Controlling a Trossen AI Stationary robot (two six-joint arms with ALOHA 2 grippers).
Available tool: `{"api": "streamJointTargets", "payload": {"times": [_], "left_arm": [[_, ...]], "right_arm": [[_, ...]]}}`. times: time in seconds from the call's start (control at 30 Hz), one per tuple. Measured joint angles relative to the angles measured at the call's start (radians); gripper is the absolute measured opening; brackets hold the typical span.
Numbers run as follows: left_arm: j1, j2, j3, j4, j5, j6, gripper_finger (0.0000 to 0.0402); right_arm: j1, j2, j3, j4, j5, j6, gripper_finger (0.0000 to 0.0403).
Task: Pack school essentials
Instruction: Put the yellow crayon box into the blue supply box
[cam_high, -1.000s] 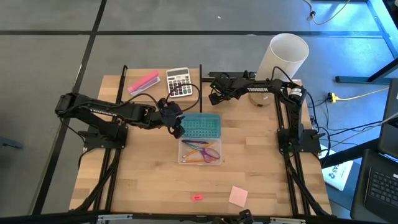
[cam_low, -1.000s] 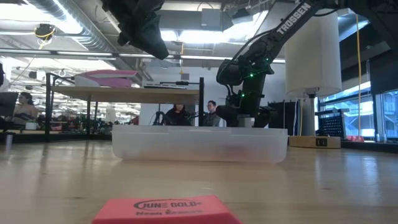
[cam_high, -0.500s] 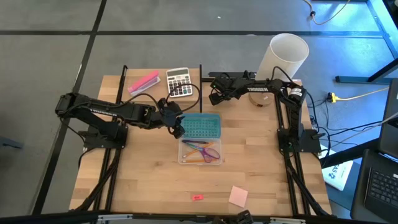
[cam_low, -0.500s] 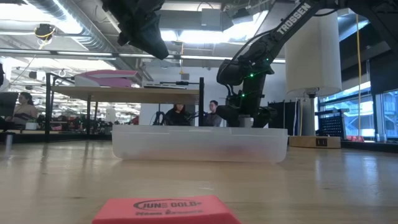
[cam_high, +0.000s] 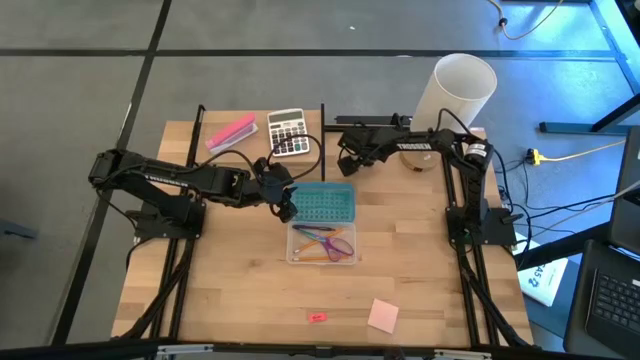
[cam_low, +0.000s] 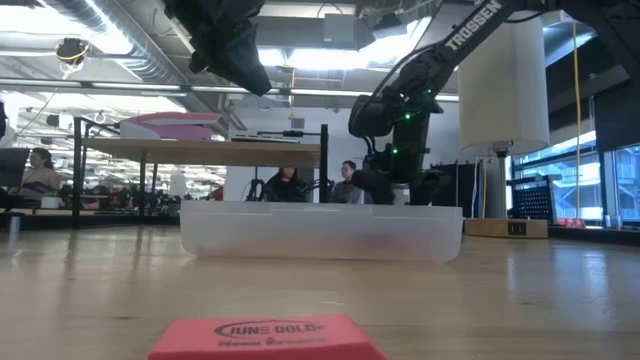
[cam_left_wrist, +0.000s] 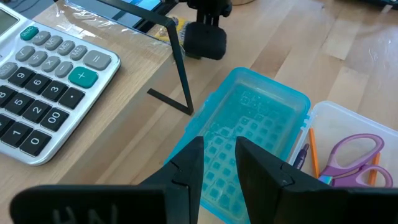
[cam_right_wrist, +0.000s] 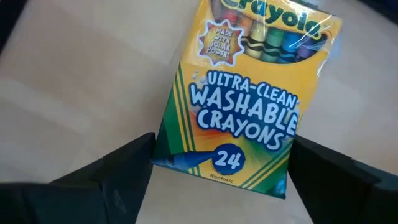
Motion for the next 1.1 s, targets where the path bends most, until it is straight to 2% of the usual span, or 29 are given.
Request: {"api": "streamJointTargets", "payload": {"times": [0.4,0.87,1.1], "left_arm": [[0.000,0.000,0.000,0.000,0.000,0.000,0.0085],[0.000,0.000,0.000,0.000,0.000,0.000,0.0085],[0.000,0.000,0.000,0.000,0.000,0.000,0.0085]], "right_arm": [[0.019,-0.007,0.041,-0.129,-0.104,-0.023,0.0341],[0.017,-0.015,0.041,-0.171,-0.125,-0.081,0.0341],[0.017,-0.095,0.041,-0.248,-0.128,-0.132,0.0341]]}}
